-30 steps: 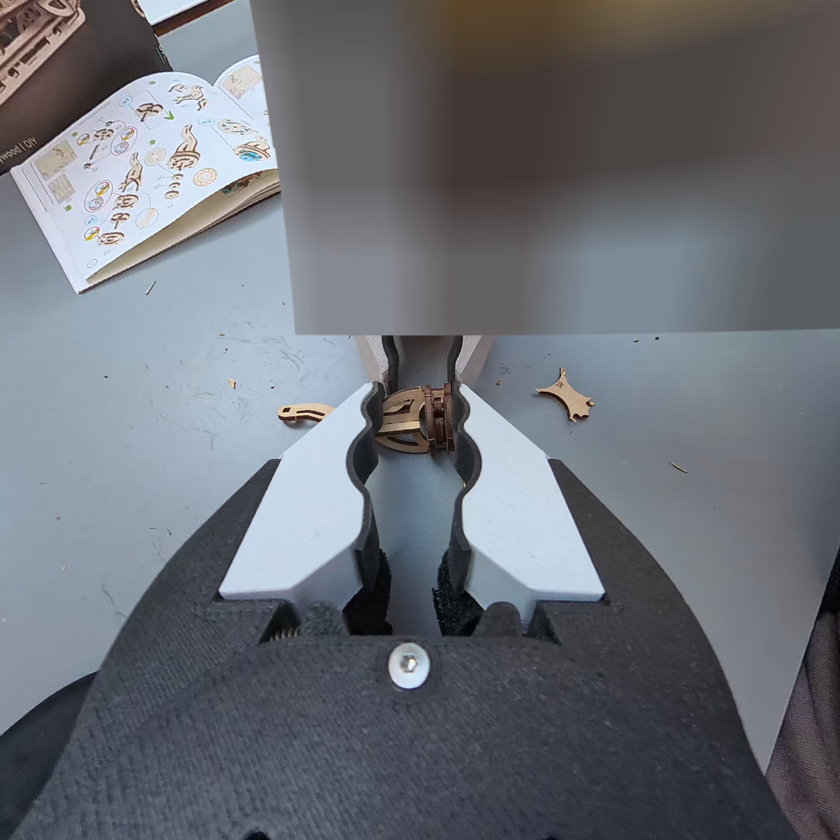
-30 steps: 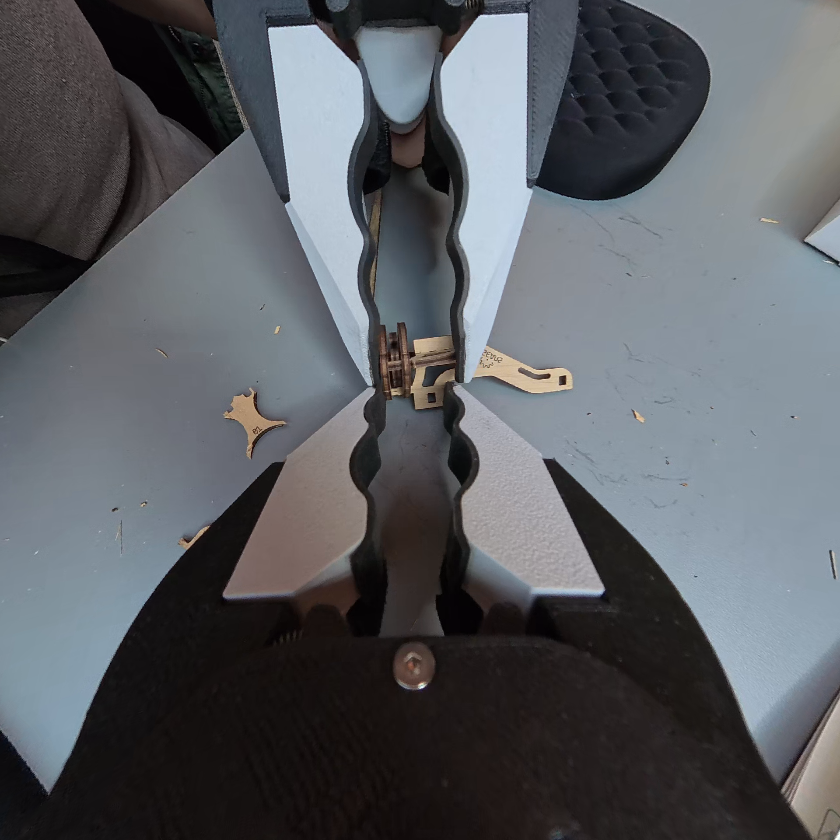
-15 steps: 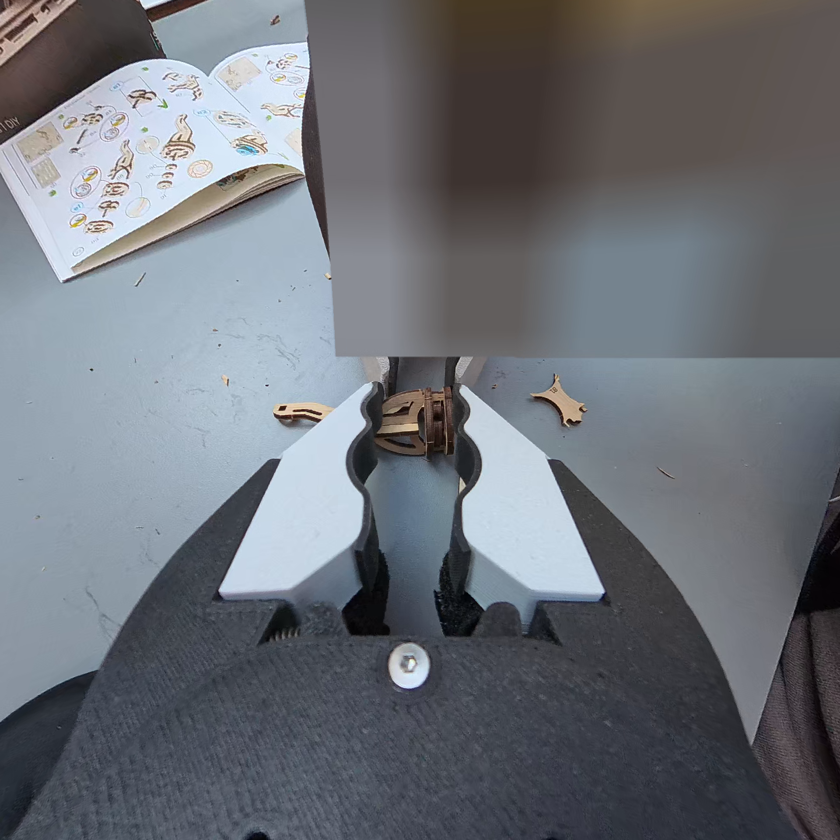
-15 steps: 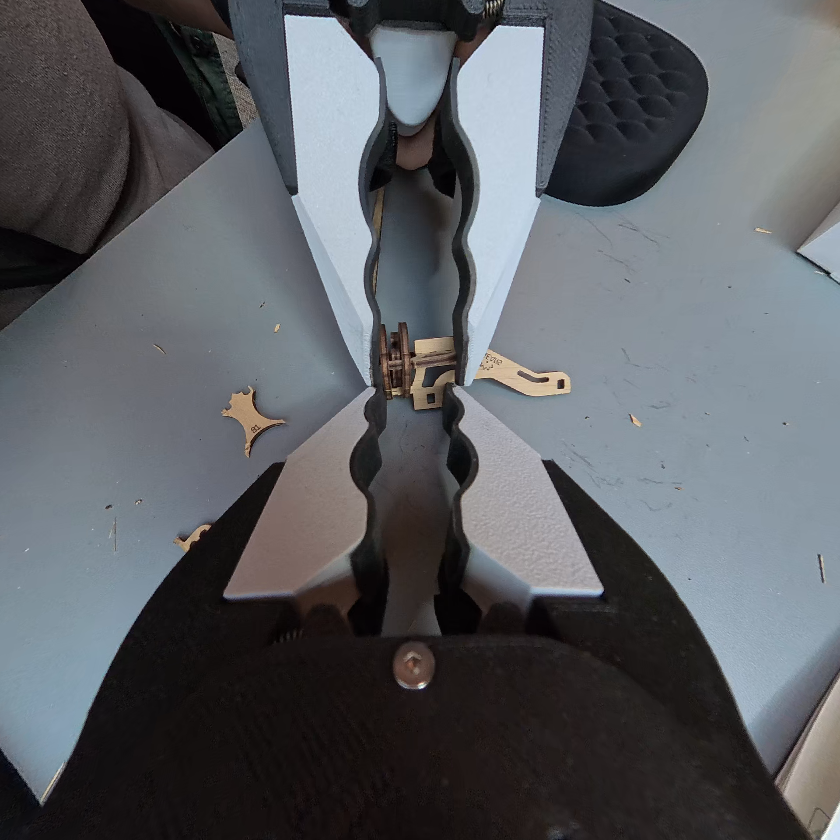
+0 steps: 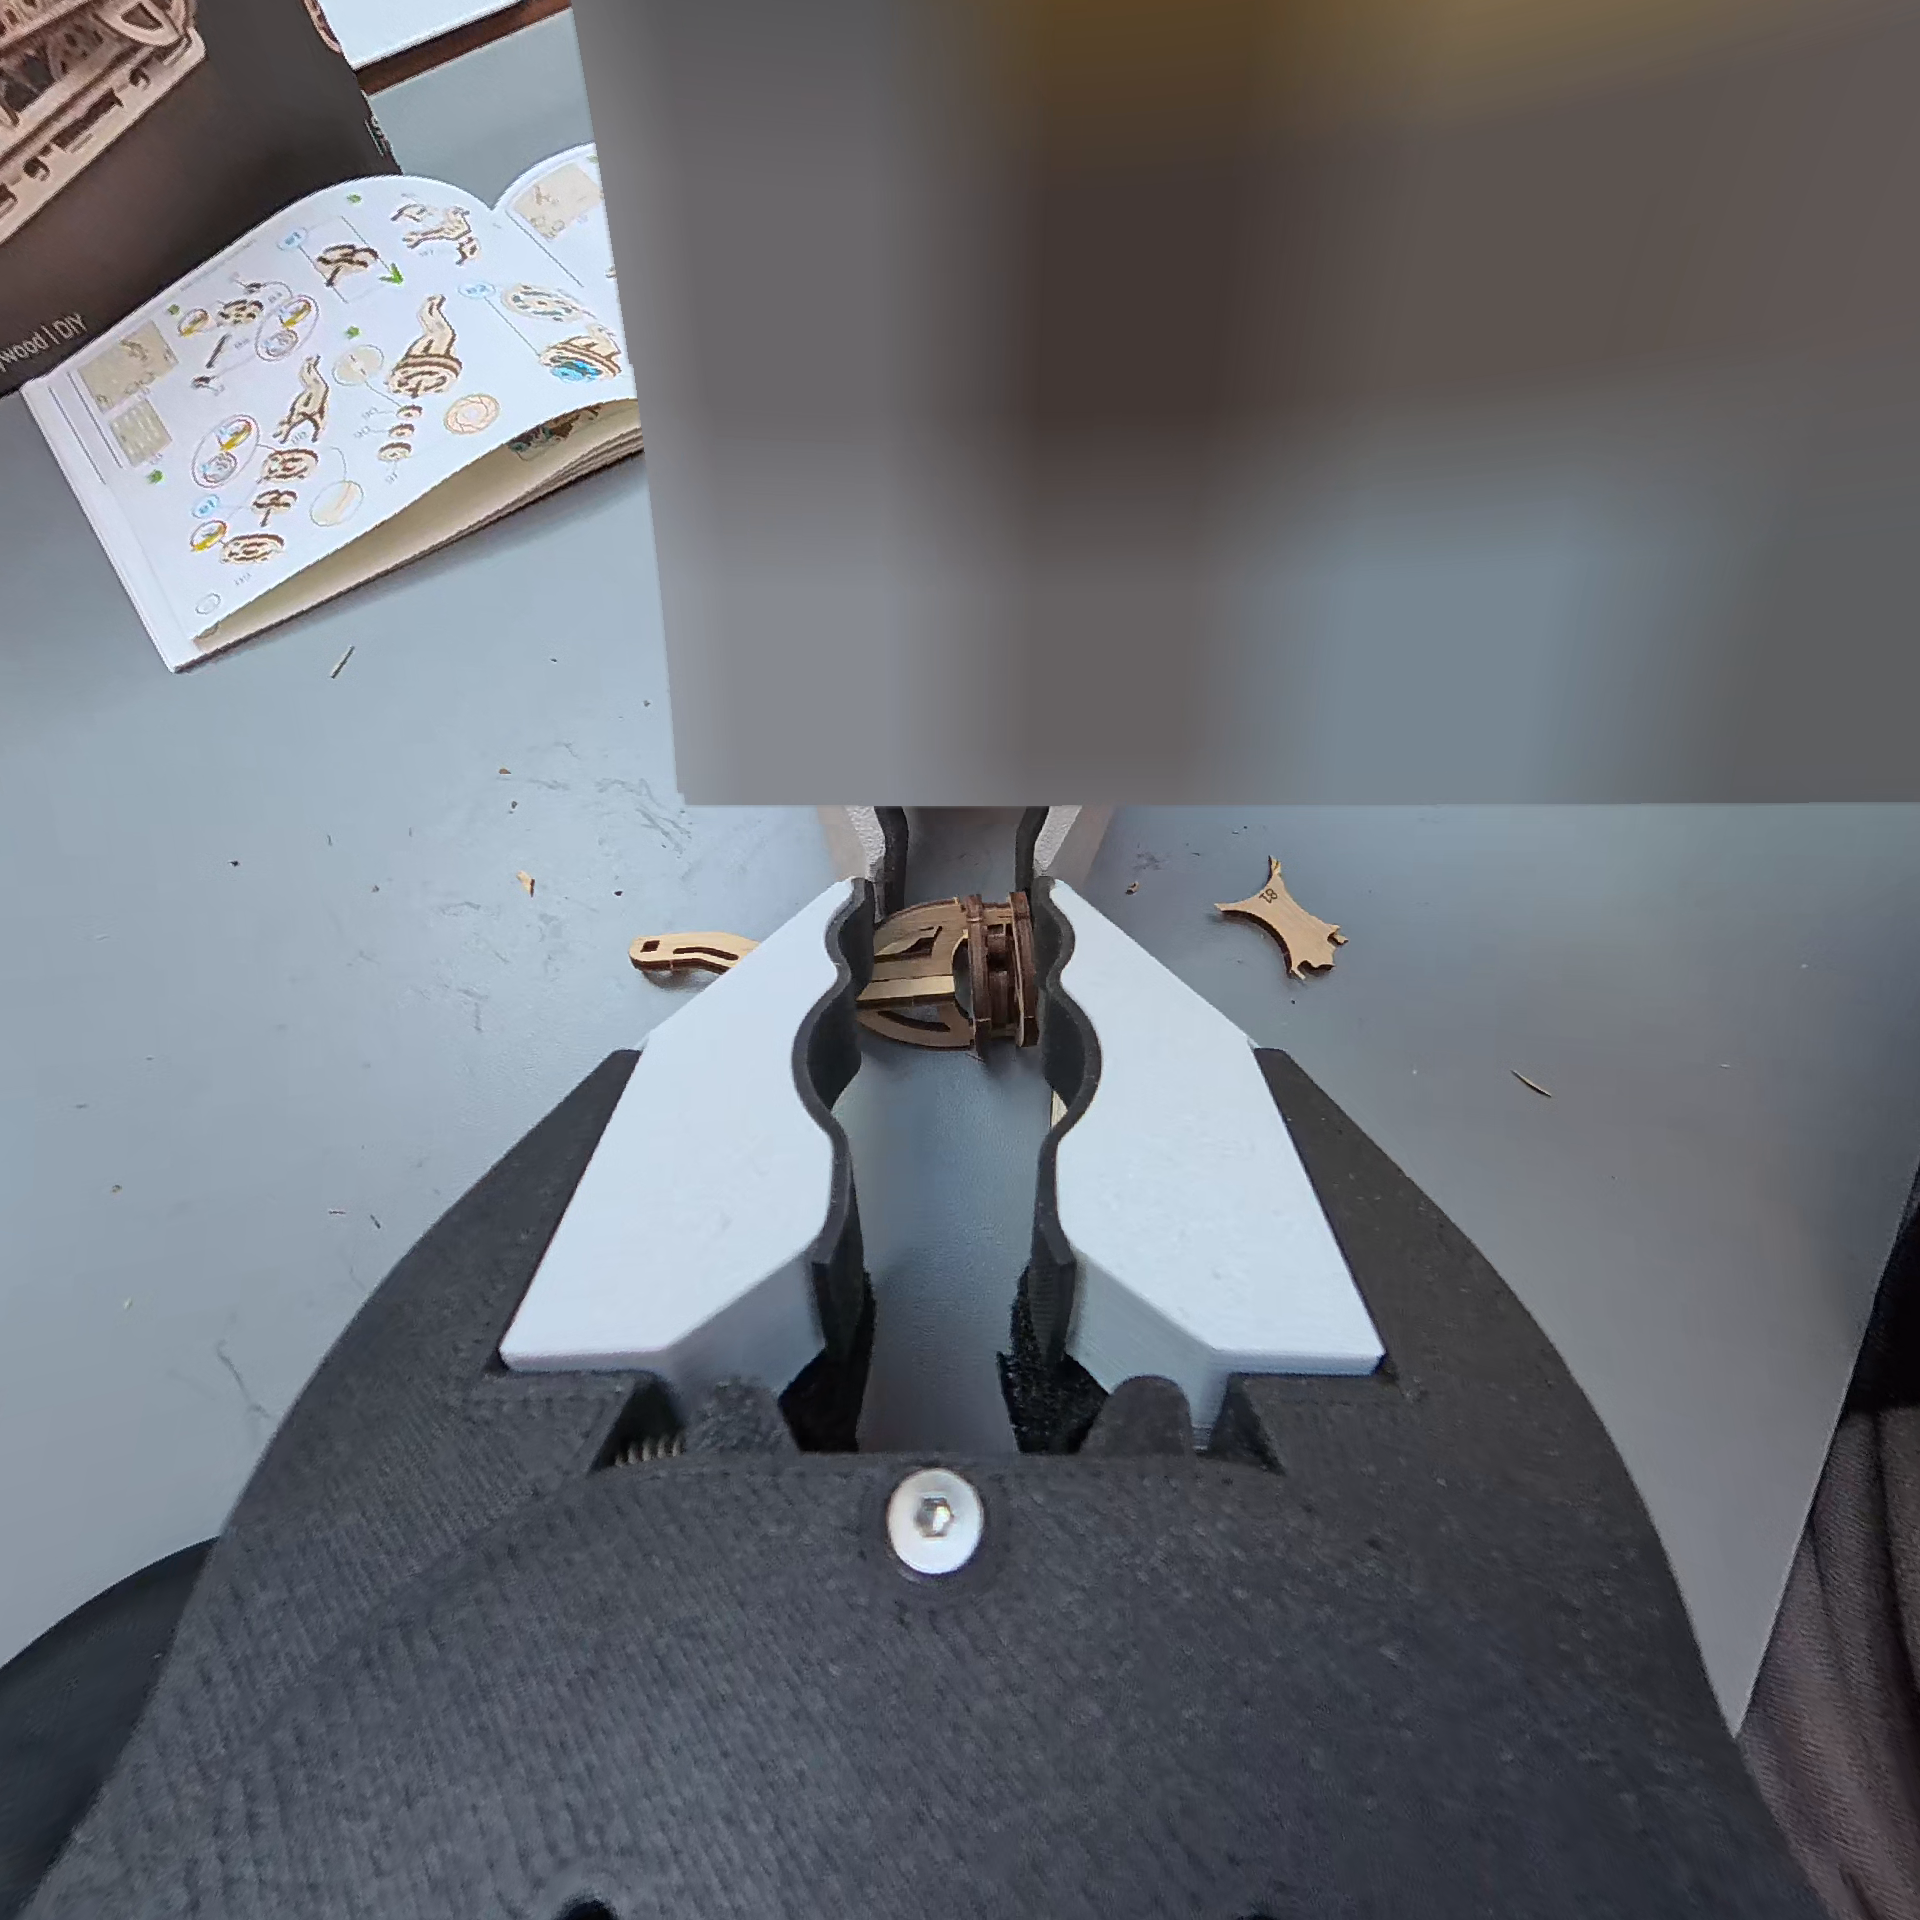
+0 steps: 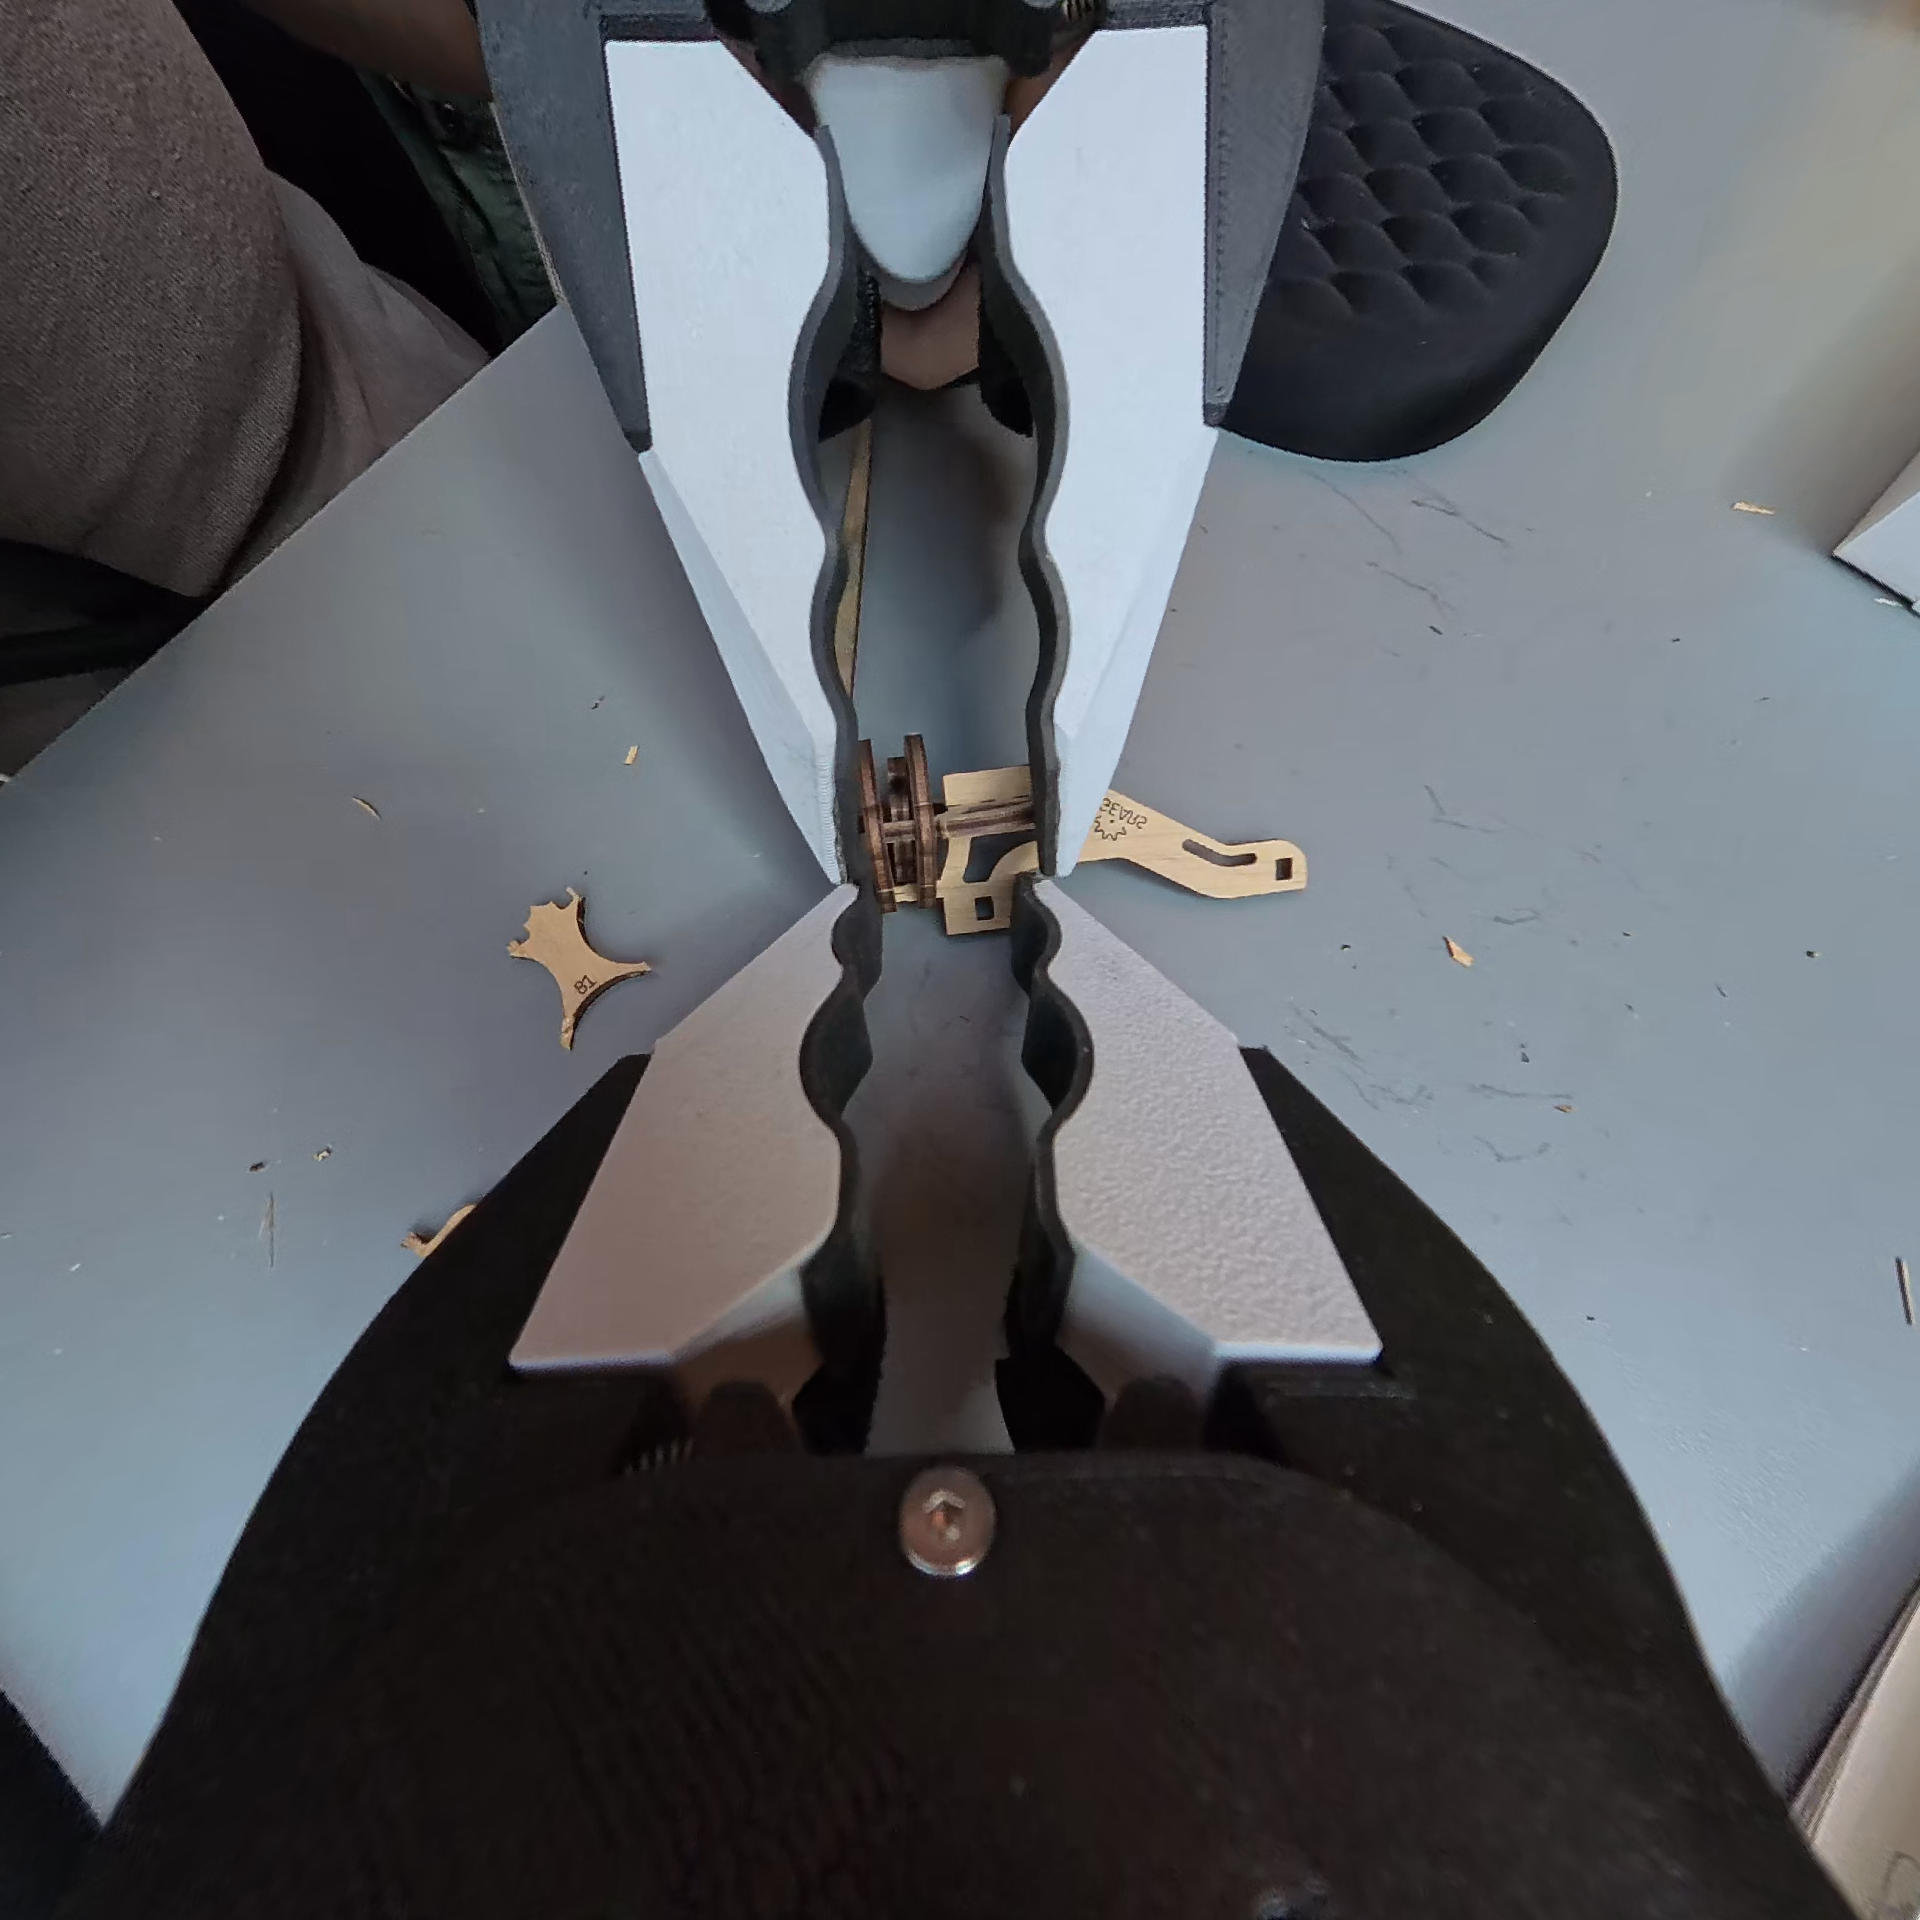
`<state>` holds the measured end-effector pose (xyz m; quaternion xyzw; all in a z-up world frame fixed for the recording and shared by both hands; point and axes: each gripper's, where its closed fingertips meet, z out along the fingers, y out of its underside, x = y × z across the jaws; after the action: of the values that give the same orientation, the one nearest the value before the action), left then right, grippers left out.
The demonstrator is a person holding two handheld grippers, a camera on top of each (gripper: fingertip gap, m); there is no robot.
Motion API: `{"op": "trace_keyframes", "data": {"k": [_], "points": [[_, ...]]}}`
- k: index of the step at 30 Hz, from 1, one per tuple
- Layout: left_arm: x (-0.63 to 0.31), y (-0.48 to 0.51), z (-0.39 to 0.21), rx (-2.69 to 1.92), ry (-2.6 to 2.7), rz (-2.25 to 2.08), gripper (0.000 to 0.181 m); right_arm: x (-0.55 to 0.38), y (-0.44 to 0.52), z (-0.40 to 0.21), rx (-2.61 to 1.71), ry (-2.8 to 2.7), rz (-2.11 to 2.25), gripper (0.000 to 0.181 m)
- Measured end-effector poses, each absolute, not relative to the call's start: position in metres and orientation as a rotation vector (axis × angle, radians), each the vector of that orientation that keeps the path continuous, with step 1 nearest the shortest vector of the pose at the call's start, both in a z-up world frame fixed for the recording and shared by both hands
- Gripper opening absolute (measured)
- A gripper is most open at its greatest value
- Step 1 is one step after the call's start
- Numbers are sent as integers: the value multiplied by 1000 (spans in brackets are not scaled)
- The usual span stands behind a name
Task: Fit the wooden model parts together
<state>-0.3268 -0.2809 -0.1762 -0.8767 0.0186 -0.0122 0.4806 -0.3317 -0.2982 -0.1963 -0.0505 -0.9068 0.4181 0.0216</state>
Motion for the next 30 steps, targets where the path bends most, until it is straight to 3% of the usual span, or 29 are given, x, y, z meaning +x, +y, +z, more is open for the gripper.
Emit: {"op": "trace_keyframes", "data": {"k": [22, 30], "points": [[-327, -283, -176, -2137, 67, -87, 26, -333, -300, -196, -135, -2785, 1285, 25], [-326, -288, -172, -2138, 24, -174, 36, -335, -300, -195, -184, -2778, 1309, 26]]}}
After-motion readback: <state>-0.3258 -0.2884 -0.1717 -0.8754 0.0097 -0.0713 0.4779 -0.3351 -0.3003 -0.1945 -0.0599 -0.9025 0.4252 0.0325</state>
